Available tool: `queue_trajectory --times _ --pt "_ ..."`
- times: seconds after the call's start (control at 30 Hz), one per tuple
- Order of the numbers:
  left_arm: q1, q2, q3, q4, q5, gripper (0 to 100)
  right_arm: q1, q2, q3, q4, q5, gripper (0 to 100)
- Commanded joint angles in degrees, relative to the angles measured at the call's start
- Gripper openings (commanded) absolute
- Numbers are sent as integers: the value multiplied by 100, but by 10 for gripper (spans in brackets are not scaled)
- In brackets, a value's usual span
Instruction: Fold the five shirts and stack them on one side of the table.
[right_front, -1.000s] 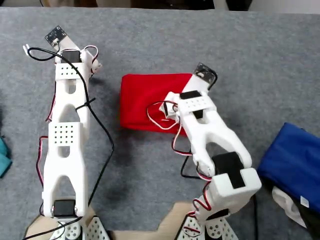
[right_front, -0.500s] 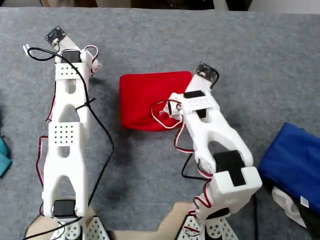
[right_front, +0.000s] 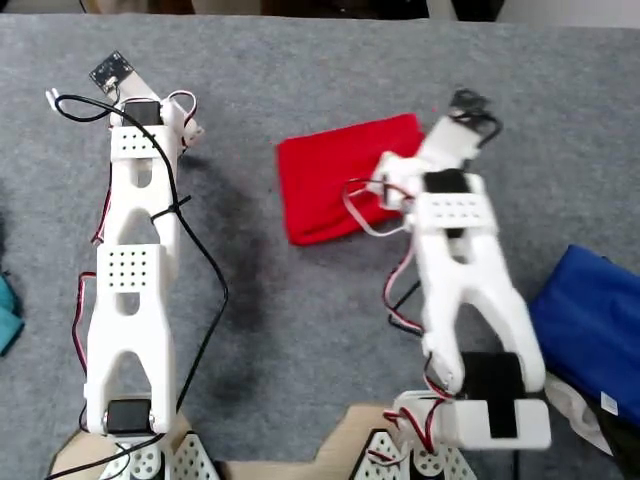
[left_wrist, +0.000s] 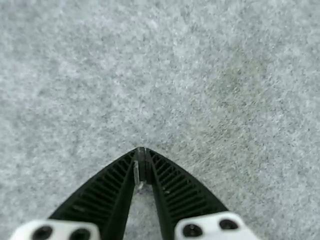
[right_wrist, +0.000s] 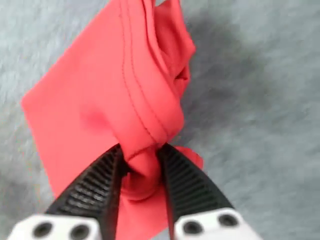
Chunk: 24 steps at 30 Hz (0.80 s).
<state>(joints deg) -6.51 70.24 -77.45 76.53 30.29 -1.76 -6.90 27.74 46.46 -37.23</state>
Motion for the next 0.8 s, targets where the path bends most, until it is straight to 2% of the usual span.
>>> queue_trajectory --times 0.0,0.27,0.57,0.77 --pt "-9 -84 -290 -44 -53 19 690 -708 -268 35 492 4" --pt "-9 -84 -290 -62 -53 19 2079 -2009 -163 1099 1600 4" --pt "-9 -84 -290 -44 -53 19 4664 -2809 -171 1160 3323 4" --pt "0 -84 -290 -44 -53 19 6123 -2835 -163 1169 4018 4"
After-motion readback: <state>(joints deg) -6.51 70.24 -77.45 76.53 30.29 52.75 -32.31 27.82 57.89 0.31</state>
